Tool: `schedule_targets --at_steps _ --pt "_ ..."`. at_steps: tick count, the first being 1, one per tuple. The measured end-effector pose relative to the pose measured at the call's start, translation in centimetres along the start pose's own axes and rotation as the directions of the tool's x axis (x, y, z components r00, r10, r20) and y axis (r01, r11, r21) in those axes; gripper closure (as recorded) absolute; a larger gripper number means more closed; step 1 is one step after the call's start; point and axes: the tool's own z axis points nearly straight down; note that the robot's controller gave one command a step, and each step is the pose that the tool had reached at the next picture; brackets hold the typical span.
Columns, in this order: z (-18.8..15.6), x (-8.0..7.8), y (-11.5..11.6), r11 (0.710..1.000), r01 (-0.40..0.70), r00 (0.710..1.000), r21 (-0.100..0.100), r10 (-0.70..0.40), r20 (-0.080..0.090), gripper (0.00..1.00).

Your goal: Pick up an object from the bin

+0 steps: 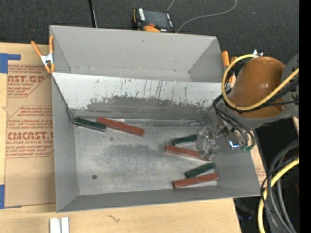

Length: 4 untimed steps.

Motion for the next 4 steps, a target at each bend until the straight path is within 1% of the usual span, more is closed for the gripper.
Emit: schedule_targets --at_steps 1,2,3,4 --pt "-0.2 -0.1 0.5 1.000 0.006 1.000 -0.003 -0.006 0.002 0.00" --pt "10.3 -1.6 1.5 0.982 -0.187 0.982 -0.005 0.187 0.000 0.00" --pt "9.7 -1.9 1.4 0.983 -0.186 0.983 -0.004 0.186 0.008 1.00" --pt "-2.1 -3.5 2.5 0.924 0.382 0.924 0.001 -0.382 0.008 1.00"
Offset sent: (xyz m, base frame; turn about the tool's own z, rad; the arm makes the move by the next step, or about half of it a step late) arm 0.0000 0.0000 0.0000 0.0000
